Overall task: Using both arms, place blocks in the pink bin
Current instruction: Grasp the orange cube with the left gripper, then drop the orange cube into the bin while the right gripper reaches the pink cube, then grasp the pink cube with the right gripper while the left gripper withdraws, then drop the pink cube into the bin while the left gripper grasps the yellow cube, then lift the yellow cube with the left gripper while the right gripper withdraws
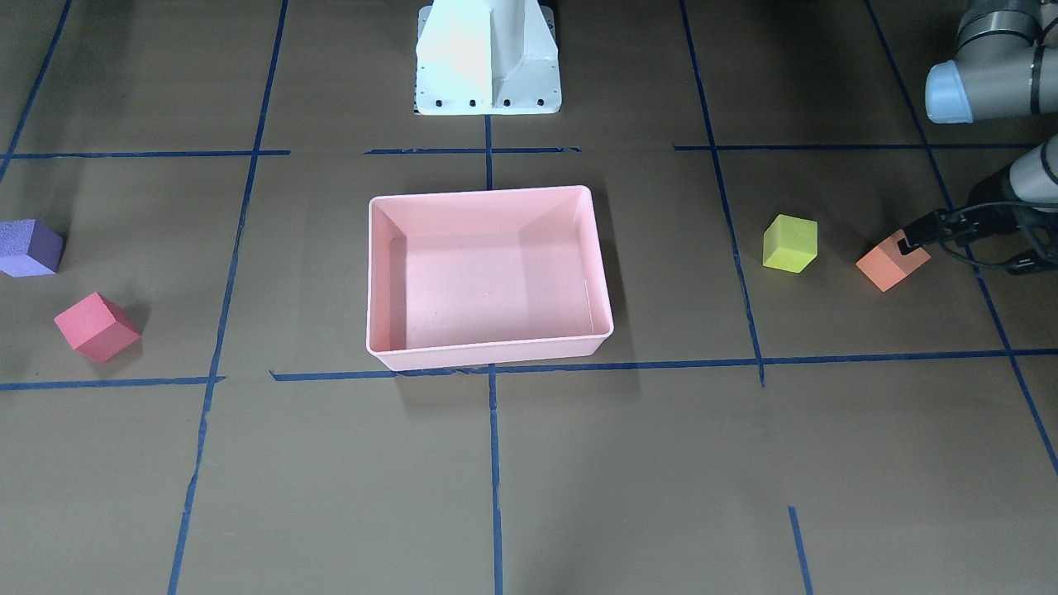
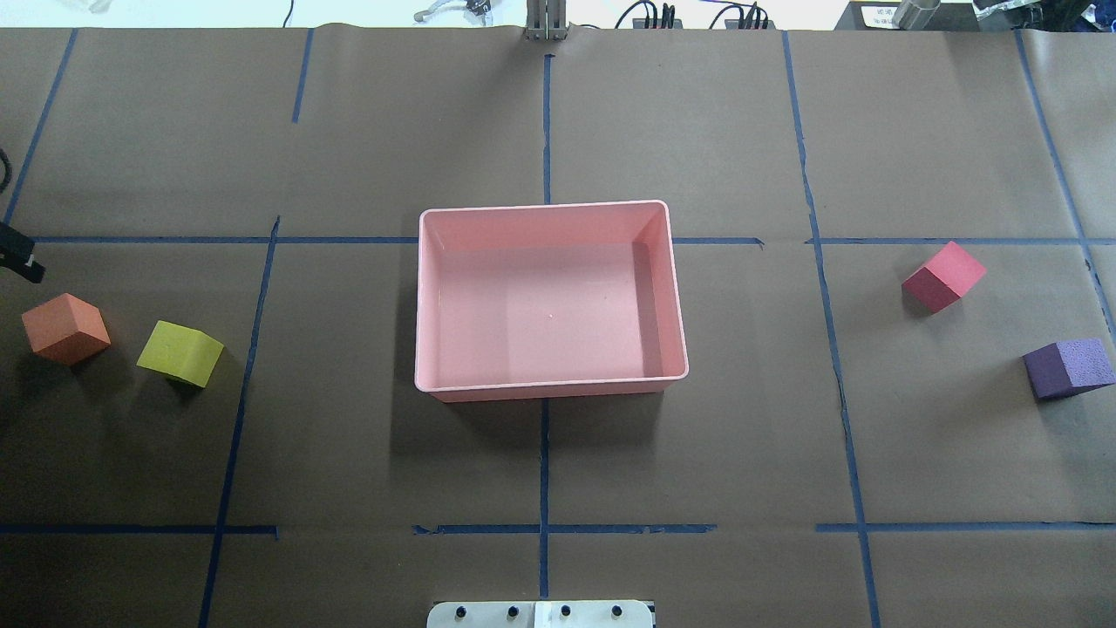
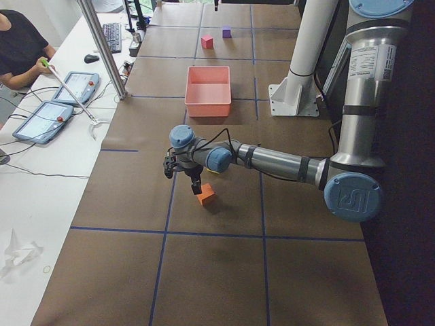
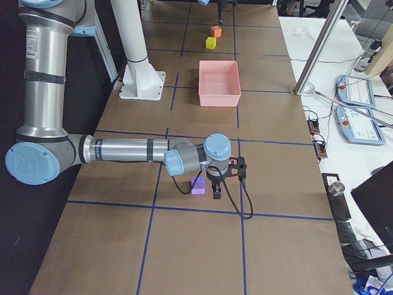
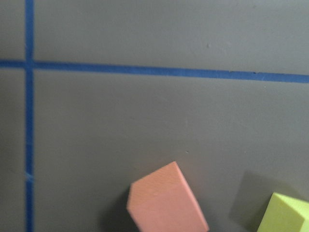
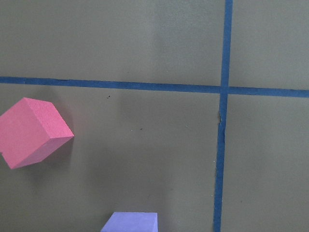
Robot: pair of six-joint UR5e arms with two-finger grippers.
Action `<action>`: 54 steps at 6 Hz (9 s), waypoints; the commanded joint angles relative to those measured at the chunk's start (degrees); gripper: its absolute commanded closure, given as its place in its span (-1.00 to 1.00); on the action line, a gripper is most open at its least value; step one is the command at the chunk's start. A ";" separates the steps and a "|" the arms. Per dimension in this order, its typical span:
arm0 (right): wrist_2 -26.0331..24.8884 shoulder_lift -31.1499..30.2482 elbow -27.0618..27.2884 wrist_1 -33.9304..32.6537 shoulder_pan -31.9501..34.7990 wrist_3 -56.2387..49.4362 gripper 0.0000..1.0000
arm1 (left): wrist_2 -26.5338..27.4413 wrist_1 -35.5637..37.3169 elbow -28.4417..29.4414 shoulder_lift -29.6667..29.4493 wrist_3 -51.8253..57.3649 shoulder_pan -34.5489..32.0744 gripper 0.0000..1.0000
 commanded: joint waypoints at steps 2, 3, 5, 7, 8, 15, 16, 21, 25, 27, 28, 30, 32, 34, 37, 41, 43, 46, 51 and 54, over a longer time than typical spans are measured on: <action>0.08 0.29 0.02 0.07 -0.09 0.05 -1.00 | 0.55 -1.71 4.29 0.42 -2.01 5.13 -1.00; 0.09 0.29 0.02 0.15 -0.09 0.05 -1.00 | 0.47 -1.80 4.82 0.50 -2.10 5.33 -1.00; 0.09 0.29 0.11 0.16 -0.09 0.05 -1.00 | 0.47 -1.80 5.62 0.59 -2.01 5.42 -0.96; 0.09 0.29 0.11 0.16 -0.09 -0.03 -1.00 | -0.14 -1.89 4.23 -0.28 -2.10 5.42 0.87; 0.09 0.29 0.45 0.16 -0.09 0.05 -1.00 | -0.15 -2.23 1.17 -2.20 -4.27 5.42 1.00; -1.21 8.53 -2.34 0.24 -12.36 11.90 -1.00 | 9.99 -2.24 -7.14 -32.43 -45.95 25.69 0.89; -1.67 10.38 -3.83 0.33 -14.13 15.75 -1.00 | 11.09 -2.93 -3.99 -34.02 -46.04 26.25 0.35; -12.75 12.86 -5.85 14.67 -23.90 15.33 -1.00 | 15.15 -5.31 -2.64 -34.65 -46.04 28.10 -1.00; -13.62 11.28 -6.57 15.98 -22.94 -3.84 -1.00 | 15.15 -5.31 -3.08 -34.74 -46.57 28.10 -1.00; -13.63 10.49 -8.32 15.98 -23.03 -7.74 -1.00 | 15.23 -5.31 -3.26 -34.57 -46.57 28.10 -1.00; -13.63 9.79 -8.68 16.06 -23.11 -8.90 -0.97 | 15.23 -5.31 -4.65 -33.87 -46.48 27.40 -1.00; -13.01 11.00 -8.60 15.37 -23.29 -8.03 0.78 | 15.41 -5.31 -8.78 -28.25 -45.17 24.25 -1.00; -11.62 11.71 -6.24 15.18 -22.68 -5.86 1.00 | 15.41 -5.23 -13.51 -19.69 -36.46 21.78 -1.00; -8.62 11.62 3.57 12.57 -21.18 9.98 1.00 | 15.50 -5.31 -16.87 -8.86 -20.11 20.98 -1.00; -9.66 25.99 10.21 4.38 -29.04 40.47 0.96 | 14.97 -11.79 -14.96 3.47 10.13 19.85 -1.00; -28.63 33.59 9.16 4.20 -49.10 56.20 0.64 | 14.71 -11.82 -12.93 1.66 8.58 16.85 -1.00; -32.07 34.13 8.98 4.20 -51.15 57.36 -1.00 | 14.62 -11.91 -10.22 0.95 7.48 16.85 -1.00; -31.73 33.95 9.07 4.29 -49.14 56.75 -1.00 | 14.53 -12.35 -7.14 -1.34 0.28 17.46 -1.00; -15.43 31.41 9.69 0.60 -30.90 57.18 -1.00 | 14.53 -12.78 -5.37 -1.61 -3.49 19.30 -1.00; -11.96 14.69 18.01 0.86 -22.61 56.31 -1.00 | 13.14 -14.09 -6.15 -2.13 -12.25 20.36 0.82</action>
